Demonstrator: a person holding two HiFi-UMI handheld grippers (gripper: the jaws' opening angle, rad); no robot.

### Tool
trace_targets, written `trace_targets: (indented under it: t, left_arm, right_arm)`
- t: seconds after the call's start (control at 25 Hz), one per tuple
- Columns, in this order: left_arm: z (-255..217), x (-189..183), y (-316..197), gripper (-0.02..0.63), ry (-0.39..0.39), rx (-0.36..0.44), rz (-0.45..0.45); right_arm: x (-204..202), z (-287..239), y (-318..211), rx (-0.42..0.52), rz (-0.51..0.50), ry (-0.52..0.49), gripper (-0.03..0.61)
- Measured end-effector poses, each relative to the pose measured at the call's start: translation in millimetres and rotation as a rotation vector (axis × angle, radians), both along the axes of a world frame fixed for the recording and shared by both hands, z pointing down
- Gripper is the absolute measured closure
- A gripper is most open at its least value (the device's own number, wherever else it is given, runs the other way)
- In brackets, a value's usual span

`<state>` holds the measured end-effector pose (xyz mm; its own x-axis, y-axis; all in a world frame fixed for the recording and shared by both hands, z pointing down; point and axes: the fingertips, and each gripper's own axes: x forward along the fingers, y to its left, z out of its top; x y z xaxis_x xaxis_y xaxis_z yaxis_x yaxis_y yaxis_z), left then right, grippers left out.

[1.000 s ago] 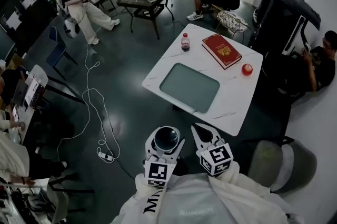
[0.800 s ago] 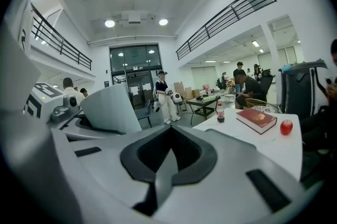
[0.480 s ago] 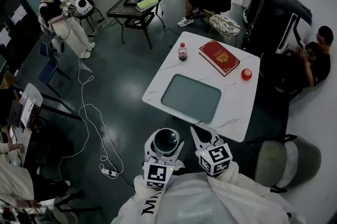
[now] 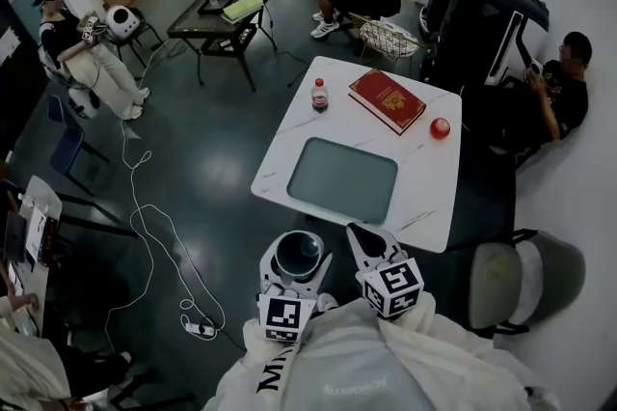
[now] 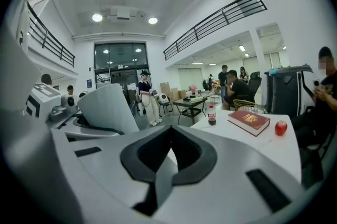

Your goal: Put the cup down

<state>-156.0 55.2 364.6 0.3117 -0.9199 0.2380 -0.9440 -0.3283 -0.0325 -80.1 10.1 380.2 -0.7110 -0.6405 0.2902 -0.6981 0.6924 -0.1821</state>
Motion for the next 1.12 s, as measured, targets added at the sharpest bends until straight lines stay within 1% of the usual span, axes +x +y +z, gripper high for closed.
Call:
trace_targets:
  t: [0.2, 0.52, 0.76, 1.12]
  left_arm:
    - [0, -5, 2, 0.239, 0.005, 0.002, 0.019]
    - [2, -16, 1, 0.239, 0.005, 0.001, 0.006]
    - [6, -21, -9, 0.239, -0.004, 0.0, -0.009]
    - [11, -21, -34, 0.239, -0.023, -0.019, -0.003]
  right_arm:
    - [-4, -1, 0, -0.002, 0.025, 0.006, 0.573]
    - [-16, -4, -1, 0.009, 0.008, -0.013, 0.572]
    - [-12, -1, -10, 0.003, 0.027, -0.028, 0.572]
    - [0, 3, -40, -0.017, 0.075, -0.043, 0.573]
